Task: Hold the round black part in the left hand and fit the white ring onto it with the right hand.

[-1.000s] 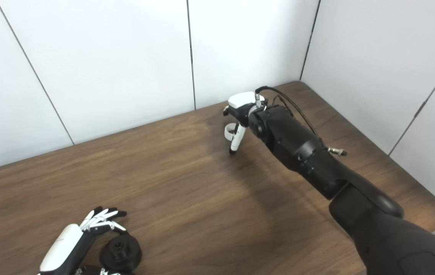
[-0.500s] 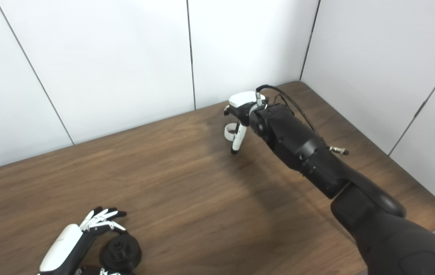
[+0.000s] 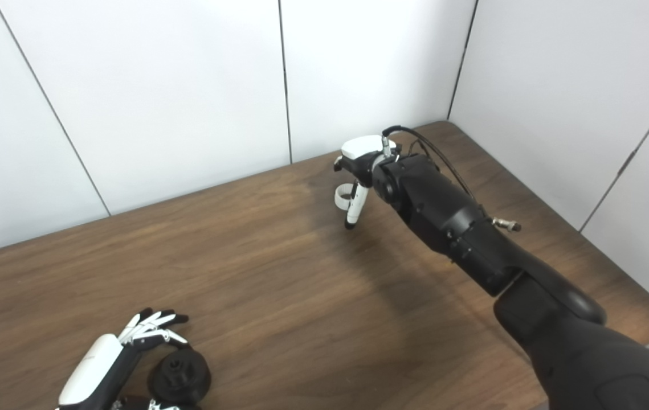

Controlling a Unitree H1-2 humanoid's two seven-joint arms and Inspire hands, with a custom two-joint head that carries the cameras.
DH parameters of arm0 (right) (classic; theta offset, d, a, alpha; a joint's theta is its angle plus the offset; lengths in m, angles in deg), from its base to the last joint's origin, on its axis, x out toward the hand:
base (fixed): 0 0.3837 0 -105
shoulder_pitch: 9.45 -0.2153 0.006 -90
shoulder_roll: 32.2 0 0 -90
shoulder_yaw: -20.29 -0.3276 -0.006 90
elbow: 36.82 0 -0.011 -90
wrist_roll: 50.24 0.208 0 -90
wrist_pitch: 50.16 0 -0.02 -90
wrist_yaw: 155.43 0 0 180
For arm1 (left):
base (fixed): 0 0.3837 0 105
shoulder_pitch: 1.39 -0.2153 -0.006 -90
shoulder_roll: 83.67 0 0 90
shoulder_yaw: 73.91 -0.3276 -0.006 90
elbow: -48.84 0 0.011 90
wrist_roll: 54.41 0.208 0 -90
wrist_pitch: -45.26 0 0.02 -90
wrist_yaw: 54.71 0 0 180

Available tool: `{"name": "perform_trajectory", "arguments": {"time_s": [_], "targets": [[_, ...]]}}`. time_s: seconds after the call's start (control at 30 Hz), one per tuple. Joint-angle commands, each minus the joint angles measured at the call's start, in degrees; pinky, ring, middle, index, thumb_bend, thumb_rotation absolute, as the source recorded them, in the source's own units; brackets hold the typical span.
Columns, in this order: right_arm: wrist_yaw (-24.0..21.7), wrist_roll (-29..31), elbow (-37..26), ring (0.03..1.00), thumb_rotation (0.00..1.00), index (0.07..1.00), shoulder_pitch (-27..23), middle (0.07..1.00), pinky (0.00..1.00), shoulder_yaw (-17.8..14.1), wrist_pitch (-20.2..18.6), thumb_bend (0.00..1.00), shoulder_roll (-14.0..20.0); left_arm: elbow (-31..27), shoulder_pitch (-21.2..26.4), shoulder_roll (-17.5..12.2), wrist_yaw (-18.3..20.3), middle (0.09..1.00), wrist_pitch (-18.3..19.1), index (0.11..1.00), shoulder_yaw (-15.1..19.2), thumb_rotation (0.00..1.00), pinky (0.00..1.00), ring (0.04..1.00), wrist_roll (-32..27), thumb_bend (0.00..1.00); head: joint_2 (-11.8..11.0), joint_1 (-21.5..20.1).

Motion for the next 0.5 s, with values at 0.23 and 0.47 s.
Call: {"name": "perform_trajectory", "arguments": {"time_s": [0.23, 0.47], "targets": [[0.16, -0.93, -1.95, 1.0, 0.33, 0.889, -1.69, 1.0, 0.96, -1.28, -1.29, 0.93, 3.22, -0.49, -0.84, -1.16, 1.45, 0.857, 1.0, 0.478, 0.1, 0.04, 1.0, 0.904, 0.21, 0.52, 0.22, -0.1], [0.14, -0.52, -2.48, 1.0, 0.34, 0.884, -0.86, 1.0, 0.95, -1.52, -1.28, 0.94, 3.56, -0.69, -1.0, -1.17, 1.49, 0.854, 0.91, 0.478, 0.17, 0.04, 1.0, 0.901, 0.02, 0.52, 0.54, -0.06]]}}
